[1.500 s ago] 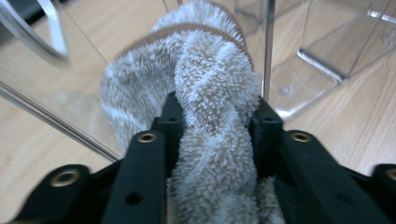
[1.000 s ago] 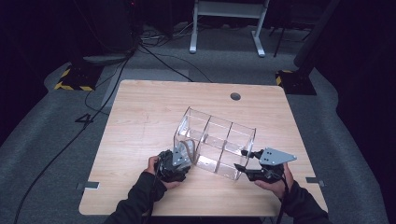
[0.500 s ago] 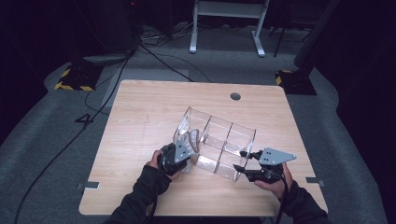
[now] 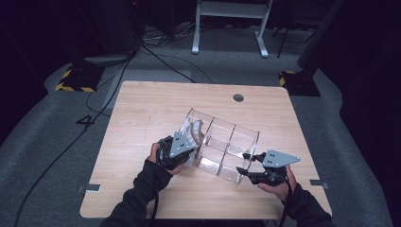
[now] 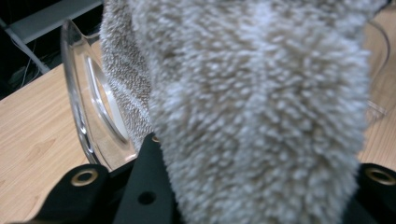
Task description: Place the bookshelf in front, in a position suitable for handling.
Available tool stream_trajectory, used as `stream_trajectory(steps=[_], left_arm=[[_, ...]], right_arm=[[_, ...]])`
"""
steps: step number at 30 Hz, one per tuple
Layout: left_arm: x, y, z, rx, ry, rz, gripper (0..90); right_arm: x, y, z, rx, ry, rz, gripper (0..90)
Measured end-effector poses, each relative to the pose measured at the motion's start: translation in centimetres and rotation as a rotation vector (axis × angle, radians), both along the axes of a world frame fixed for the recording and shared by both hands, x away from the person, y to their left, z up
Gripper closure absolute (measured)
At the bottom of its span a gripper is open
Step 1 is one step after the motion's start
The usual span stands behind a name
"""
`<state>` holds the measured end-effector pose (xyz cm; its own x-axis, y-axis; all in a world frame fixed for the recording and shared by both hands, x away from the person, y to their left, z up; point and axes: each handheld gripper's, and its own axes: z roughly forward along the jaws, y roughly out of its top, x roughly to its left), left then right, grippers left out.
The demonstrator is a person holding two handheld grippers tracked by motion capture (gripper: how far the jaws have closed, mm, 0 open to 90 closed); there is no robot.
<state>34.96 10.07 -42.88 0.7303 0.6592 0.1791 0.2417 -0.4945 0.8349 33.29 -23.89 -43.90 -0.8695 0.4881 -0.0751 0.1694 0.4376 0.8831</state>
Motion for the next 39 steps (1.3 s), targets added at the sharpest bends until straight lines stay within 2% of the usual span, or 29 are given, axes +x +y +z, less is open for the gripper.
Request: stream_trajectory(steps=[2, 4, 6, 11, 13, 14, 16, 21, 23, 24, 25, 27, 30, 31, 34, 37, 38, 39], left_arm=[[0.0, -0.1, -0.8, 0.027, 0.020, 0.007, 75.3], [-0.1, -0.3, -2.0, 0.082, 0.019, 0.027, 75.6], [-0.3, -0.3, -2.6, 0.111, 0.018, 0.035, 75.6], [-0.5, -0.2, -3.7, 0.147, 0.029, 0.039, 76.5], [-0.4, -0.2, -4.7, 0.164, 0.052, 0.034, 76.7], [-0.2, -0.1, -5.2, 0.158, 0.074, 0.030, 76.8], [-0.1, 0.0, -5.5, 0.151, 0.082, 0.024, 76.9], [0.2, -0.1, -5.4, 0.130, 0.077, 0.023, 77.0], [0.4, 0.0, -4.9, 0.103, 0.067, 0.020, 76.9], [0.6, -0.2, -4.3, 0.071, 0.048, 0.028, 76.9], [0.6, -0.2, -4.3, 0.071, 0.048, 0.028, 76.9], [1.0, -0.6, -3.6, 0.022, 0.031, 0.020, 76.9], [1.1, -1.4, -2.8, 0.012, -0.021, 0.010, 76.9], [1.2, -1.6, -2.4, -0.010, -0.029, 0.012, 76.9], [1.4, -1.4, -1.4, -0.077, -0.043, 0.019, 76.8], [1.6, -1.3, -1.0, -0.078, -0.058, 0.018, 76.9], [1.7, -1.1, -1.1, -0.098, -0.043, 0.011, 76.9], [1.7, -1.1, -1.2, -0.100, -0.031, 0.005, 76.9]], right_arm=[[0.0, 0.0, 0.0, -0.002, 0.000, -0.001, 45.5], [0.0, 0.0, 0.0, -0.004, 0.002, 0.000, 45.5], [0.0, 0.0, 0.1, -0.006, 0.001, 0.001, 45.5], [-0.1, 0.1, 0.1, -0.010, -0.001, -0.004, 45.4], [-0.1, 0.1, 0.1, -0.010, -0.001, -0.006, 45.4], [-0.1, 0.1, 0.1, -0.009, -0.002, -0.007, 45.4], [-0.1, 0.1, 0.0, -0.010, -0.002, -0.009, 45.4], [-0.1, 0.1, 0.0, -0.005, -0.001, -0.004, 45.4], [0.0, 0.1, 0.0, -0.004, 0.001, -0.002, 45.5], [0.0, 0.1, 0.0, -0.001, 0.004, 0.003, 45.6], [0.1, 0.1, 0.0, 0.001, 0.006, 0.008, 45.5], [0.1, 0.1, 0.0, -0.001, 0.005, 0.014, 45.5], [0.2, 0.1, 0.0, -0.002, 0.005, 0.020, 45.4], [0.2, 0.1, 0.0, -0.004, 0.005, 0.021, 45.4], [0.2, 0.1, 0.0, -0.006, 0.006, 0.020, 45.4], [0.1, 0.1, 0.0, -0.010, -0.003, 0.018, 45.1], [0.1, 0.1, 0.0, -0.011, -0.004, 0.018, 45.1], [0.1, 0.1, 0.0, -0.012, -0.003, 0.017, 45.1]])
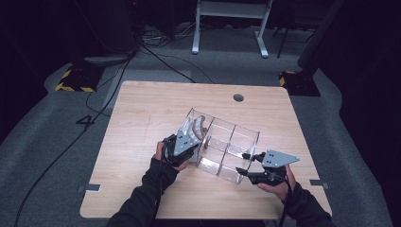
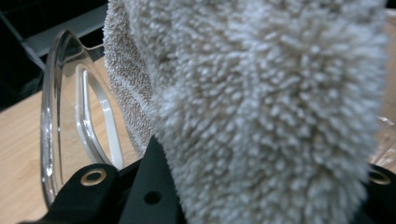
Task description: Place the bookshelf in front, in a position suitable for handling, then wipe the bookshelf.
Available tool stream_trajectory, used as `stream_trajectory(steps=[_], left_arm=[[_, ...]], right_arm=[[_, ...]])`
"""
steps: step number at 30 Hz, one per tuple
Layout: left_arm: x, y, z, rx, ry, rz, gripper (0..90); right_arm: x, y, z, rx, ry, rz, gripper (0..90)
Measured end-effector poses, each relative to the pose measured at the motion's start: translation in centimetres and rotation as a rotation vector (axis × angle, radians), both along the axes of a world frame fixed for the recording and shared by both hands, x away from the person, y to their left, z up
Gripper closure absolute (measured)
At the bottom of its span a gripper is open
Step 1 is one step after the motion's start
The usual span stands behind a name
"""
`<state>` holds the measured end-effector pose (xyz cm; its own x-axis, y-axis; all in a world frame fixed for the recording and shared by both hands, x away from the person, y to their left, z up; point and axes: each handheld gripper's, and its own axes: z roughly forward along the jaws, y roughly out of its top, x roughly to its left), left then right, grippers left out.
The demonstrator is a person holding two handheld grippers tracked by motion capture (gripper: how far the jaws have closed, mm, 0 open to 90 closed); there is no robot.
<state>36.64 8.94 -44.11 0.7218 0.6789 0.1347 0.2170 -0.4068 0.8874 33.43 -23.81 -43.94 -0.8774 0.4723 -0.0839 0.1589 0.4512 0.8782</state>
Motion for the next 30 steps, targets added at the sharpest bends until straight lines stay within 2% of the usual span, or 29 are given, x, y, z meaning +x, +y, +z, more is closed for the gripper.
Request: stream_trajectory(steps=[2, 5, 6, 10, 12, 13, 14, 15, 17, 21, 23, 25, 27, 29, 30], left_arm=[[-0.1, -0.1, -0.2, 0.006, 0.003, -0.002, 76.9], [-0.3, -0.4, -1.1, 0.059, 0.013, -0.021, 77.0], [-0.3, -0.4, -1.6, 0.079, 0.023, -0.028, 77.0], [-0.5, 0.1, -2.9, 0.109, 0.059, -0.007, 77.0], [-0.5, 0.3, -3.6, 0.122, 0.096, -0.020, 77.0], [-0.4, 0.3, -4.1, 0.117, 0.112, -0.020, 77.1], [-0.1, 0.5, -4.8, 0.093, 0.143, -0.017, 77.2], [-0.1, 0.6, -5.1, 0.075, 0.154, -0.012, 77.3], [0.0, 0.7, -5.2, 0.066, 0.150, -0.011, 77.3], [-0.3, 0.4, -4.9, 0.087, 0.134, -0.010, 77.3], [-0.5, 0.4, -4.6, 0.081, 0.123, -0.014, 77.3], [-0.7, 0.2, -3.4, 0.069, 0.085, -0.025, 77.3], [-1.0, 0.2, -2.6, 0.038, 0.063, -0.033, 77.3], [-1.2, 0.2, -1.1, 0.009, 0.017, -0.042, 77.3], [-1.2, 0.2, -1.1, 0.009, 0.017, -0.042, 77.3]], right_arm=[[0.0, 0.0, 0.0, 0.000, -0.001, 0.001, 45.1], [0.0, 0.1, 0.0, -0.001, -0.001, 0.002, 45.0], [0.0, 0.1, 0.0, -0.003, 0.000, 0.001, 45.0], [0.2, 0.3, 0.1, -0.008, 0.023, 0.001, 45.4], [0.2, 0.5, 0.2, -0.020, 0.021, -0.003, 46.4], [0.1, 0.6, 0.1, -0.032, 0.011, -0.004, 46.5], [0.1, 0.7, 0.2, -0.036, 0.009, -0.006, 46.6], [0.1, 0.7, 0.1, -0.036, 0.008, -0.007, 46.6], [0.1, 0.7, 0.1, -0.037, 0.007, -0.006, 46.5], [0.0, 0.6, 0.2, -0.037, 0.004, -0.017, 45.8], [-0.1, 0.5, 0.2, -0.029, 0.010, -0.033, 44.8], [-0.4, 0.3, 0.2, -0.031, 0.011, -0.060, 44.5], [-0.8, 0.1, 0.2, -0.040, 0.005, -0.075, 44.0], [-1.1, -0.2, 0.2, -0.040, 0.001, -0.101, 43.1], [-1.2, -0.3, 0.2, -0.034, 0.004, -0.116, 42.2]])
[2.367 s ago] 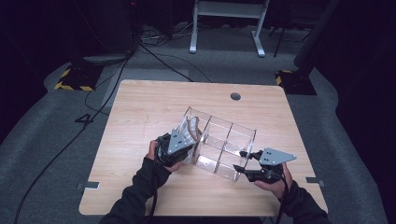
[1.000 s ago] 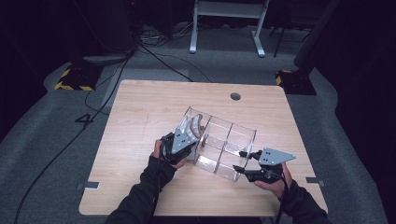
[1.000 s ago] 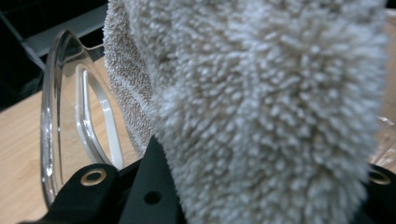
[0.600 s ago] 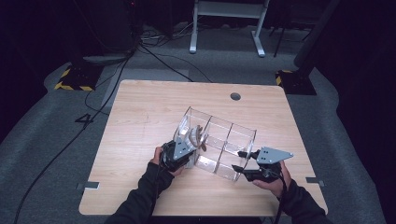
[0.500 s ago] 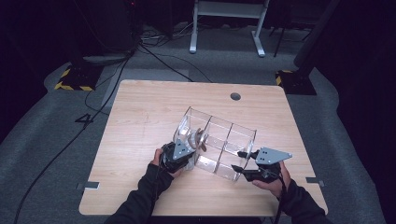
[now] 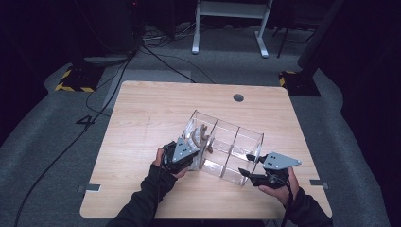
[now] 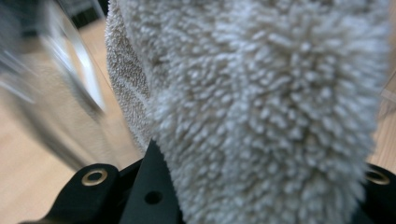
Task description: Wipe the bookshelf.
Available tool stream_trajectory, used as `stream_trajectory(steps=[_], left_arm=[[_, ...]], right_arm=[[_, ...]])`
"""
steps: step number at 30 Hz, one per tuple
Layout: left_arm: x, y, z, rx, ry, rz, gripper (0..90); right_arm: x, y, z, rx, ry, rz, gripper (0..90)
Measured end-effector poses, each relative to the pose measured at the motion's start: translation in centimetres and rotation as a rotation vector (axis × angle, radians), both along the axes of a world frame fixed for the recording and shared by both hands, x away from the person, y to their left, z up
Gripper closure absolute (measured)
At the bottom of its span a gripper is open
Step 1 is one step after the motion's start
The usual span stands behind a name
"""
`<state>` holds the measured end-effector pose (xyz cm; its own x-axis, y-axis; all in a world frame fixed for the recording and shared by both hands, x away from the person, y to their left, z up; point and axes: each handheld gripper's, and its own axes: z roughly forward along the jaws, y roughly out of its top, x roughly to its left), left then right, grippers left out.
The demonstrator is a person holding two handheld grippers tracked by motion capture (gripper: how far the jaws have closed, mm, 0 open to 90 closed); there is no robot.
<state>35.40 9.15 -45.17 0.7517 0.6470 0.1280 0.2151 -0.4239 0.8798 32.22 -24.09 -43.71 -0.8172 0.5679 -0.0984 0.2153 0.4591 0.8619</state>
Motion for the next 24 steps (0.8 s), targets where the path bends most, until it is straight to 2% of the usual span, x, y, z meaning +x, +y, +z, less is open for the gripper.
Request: stream_trajectory(steps=[1, 2, 5, 6, 7, 9, 11, 12, 14, 15, 17, 18, 21, 22, 24], left_arm=[[-0.1, 0.1, 0.8, -0.030, -0.022, 0.012, 77.3], [0.0, 0.2, 1.0, -0.039, -0.025, 0.015, 77.3], [0.0, 0.1, 0.9, -0.033, -0.022, 0.013, 77.3], [0.1, -0.1, 0.5, -0.008, -0.017, 0.012, 77.3], [0.1, -0.3, 0.2, 0.003, -0.006, 0.012, 77.3], [0.3, -0.9, -0.8, 0.054, 0.007, 0.001, 77.3], [0.6, -1.7, -2.3, 0.090, 0.031, 0.017, 77.3], [0.6, -1.7, -2.3, 0.090, 0.031, 0.017, 77.3], [0.9, -1.6, -2.9, 0.085, 0.058, 0.025, 77.4], [0.9, -1.5, -3.3, 0.101, 0.055, 0.028, 77.4], [1.0, -1.5, -3.5, 0.100, 0.061, 0.026, 77.4], [1.0, -1.6, -3.7, 0.113, 0.064, 0.025, 77.5], [1.0, -1.8, -4.2, 0.153, 0.062, 0.019, 77.7], [1.0, -1.8, -4.4, 0.170, 0.049, 0.021, 77.9], [1.0, -1.7, -4.4, 0.156, 0.069, 0.028, 78.0]], right_arm=[[-0.1, -0.1, 0.0, 0.001, 0.005, -0.006, 41.8], [-0.2, -0.1, 0.1, -0.002, 0.007, -0.015, 41.9], [-0.5, -0.3, 0.2, 0.008, 0.026, -0.038, 41.7], [-0.8, -0.4, 0.2, 0.011, 0.034, -0.045, 40.4], [-1.0, -0.4, 0.1, 0.005, 0.030, -0.040, 38.3], [-1.2, -0.4, 0.1, -0.010, 0.012, -0.034, 37.0], [-1.5, -0.6, 0.0, -0.005, 0.004, -0.026, 35.7], [-1.5, -0.6, 0.0, -0.005, 0.004, -0.026, 35.7], [-1.7, -0.7, -0.1, -0.006, -0.008, -0.026, 31.3], [-2.1, -1.0, -0.6, 0.002, -0.062, -0.034, 29.3], [-2.2, -1.1, -0.7, 0.008, -0.079, -0.034, 29.2], [-2.4, -1.4, -0.9, 0.029, -0.090, -0.034, 29.5], [-2.5, -1.4, -0.8, 0.028, -0.091, -0.044, 31.8], [-2.7, -1.5, -0.7, 0.024, -0.097, -0.052, 36.1], [-2.8, -2.0, -0.5, 0.041, -0.094, -0.064, 40.0]])
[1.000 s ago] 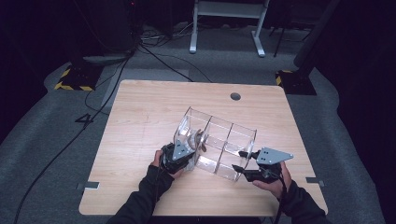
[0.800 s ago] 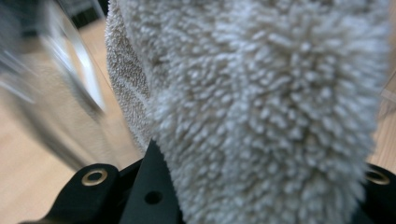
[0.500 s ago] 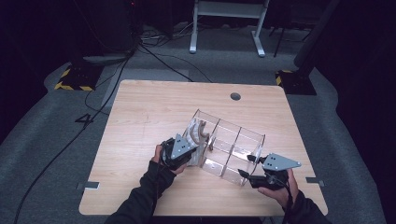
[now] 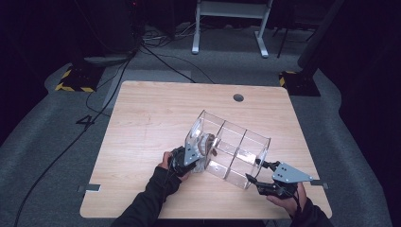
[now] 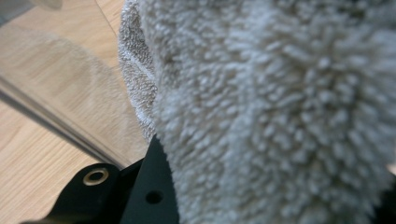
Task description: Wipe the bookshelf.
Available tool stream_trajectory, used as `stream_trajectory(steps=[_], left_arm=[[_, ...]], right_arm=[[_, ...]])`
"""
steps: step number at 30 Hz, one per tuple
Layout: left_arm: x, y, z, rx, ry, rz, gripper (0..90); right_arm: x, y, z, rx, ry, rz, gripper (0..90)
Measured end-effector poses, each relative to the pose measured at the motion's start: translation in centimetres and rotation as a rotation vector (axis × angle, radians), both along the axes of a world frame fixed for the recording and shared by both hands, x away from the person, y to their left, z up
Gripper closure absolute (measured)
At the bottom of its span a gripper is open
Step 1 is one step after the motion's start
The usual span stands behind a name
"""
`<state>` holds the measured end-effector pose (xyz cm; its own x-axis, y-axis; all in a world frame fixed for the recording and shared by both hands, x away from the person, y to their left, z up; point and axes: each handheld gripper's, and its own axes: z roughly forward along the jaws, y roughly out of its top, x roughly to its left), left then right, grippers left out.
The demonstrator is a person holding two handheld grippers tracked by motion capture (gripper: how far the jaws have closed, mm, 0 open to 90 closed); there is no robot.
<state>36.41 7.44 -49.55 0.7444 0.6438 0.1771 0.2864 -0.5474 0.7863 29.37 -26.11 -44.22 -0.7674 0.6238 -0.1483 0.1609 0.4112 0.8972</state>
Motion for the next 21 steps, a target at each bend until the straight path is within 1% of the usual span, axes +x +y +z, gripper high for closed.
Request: stream_trajectory(steps=[1, 2, 3, 4, 6, 7, 8, 9, 10, 11, 12, 13, 14, 15, 16, 18, 19, 20, 21], left_arm=[[-0.1, 0.0, 0.0, 0.003, 0.004, -0.008, 78.0], [-0.2, 0.0, 0.1, 0.006, 0.005, -0.009, 78.0], [-0.3, 0.0, 0.1, 0.011, 0.009, -0.012, 78.0], [-0.5, 0.0, 0.4, 0.024, 0.012, -0.029, 77.9], [-0.9, -0.2, 1.0, 0.045, -0.002, -0.061, 77.9], [-1.1, -0.2, 1.4, 0.043, -0.019, -0.073, 77.9], [-1.1, -0.2, 1.4, 0.043, -0.019, -0.073, 77.9], [-1.4, -0.5, 2.1, 0.031, -0.037, -0.102, 77.9], [-1.6, -0.6, 2.5, 0.019, -0.047, -0.111, 77.9], [-1.6, -0.6, 2.5, 0.019, -0.047, -0.111, 77.9], [-1.7, -0.7, 3.0, 0.006, -0.055, -0.114, 77.9], [-1.8, -0.7, 3.4, 0.004, -0.072, -0.112, 78.0], [-1.7, -0.7, 3.7, -0.012, -0.077, -0.108, 77.9], [-1.6, -0.4, 4.3, -0.052, -0.082, -0.104, 77.9], [-1.5, -0.3, 4.7, -0.074, -0.083, -0.102, 77.9], [-1.2, -0.1, 5.5, -0.088, -0.107, -0.091, 77.9], [-1.1, 0.1, 6.0, -0.103, -0.115, -0.086, 77.9], [-0.9, 0.4, 6.7, -0.116, -0.133, -0.066, 77.9], [-0.9, 0.4, 6.7, -0.116, -0.133, -0.066, 77.9]], right_arm=[[0.0, -0.2, 0.1, 0.013, 0.012, 0.003, 41.7], [-0.1, -0.2, 0.1, 0.013, 0.015, 0.010, 45.7], [-0.1, -0.1, 0.1, 0.007, 0.014, 0.007, 45.7], [-0.1, 0.0, 0.2, 0.003, 0.015, 0.004, 45.8], [0.2, -0.1, 0.3, 0.012, 0.034, 0.018, 46.4], [0.3, -0.1, 0.3, 0.019, 0.043, 0.027, 46.5], [0.4, 0.0, 0.3, 0.014, 0.043, 0.030, 46.5], [0.5, 0.0, 0.3, 0.011, 0.046, 0.031, 46.5], [0.6, 0.0, 0.3, 0.013, 0.047, 0.034, 46.5], [0.6, 0.0, 0.3, 0.013, 0.047, 0.034, 46.5], [0.8, 0.0, 0.4, 0.010, 0.050, 0.037, 46.5], [1.0, 0.0, 0.4, 0.008, 0.051, 0.043, 46.5], [1.3, -0.1, 0.4, 0.008, 0.055, 0.041, 46.5], [1.4, -0.1, 0.4, 0.007, 0.057, 0.044, 46.5], [1.7, -0.2, 0.5, 0.004, 0.058, 0.052, 46.5], [2.2, -0.1, 0.5, -0.001, 0.062, 0.065, 46.4], [2.4, 0.0, 0.6, -0.004, 0.062, 0.073, 46.3], [3.0, 0.3, 0.6, -0.009, 0.069, 0.085, 46.1], [3.0, 0.3, 0.6, -0.009, 0.069, 0.085, 46.1]])
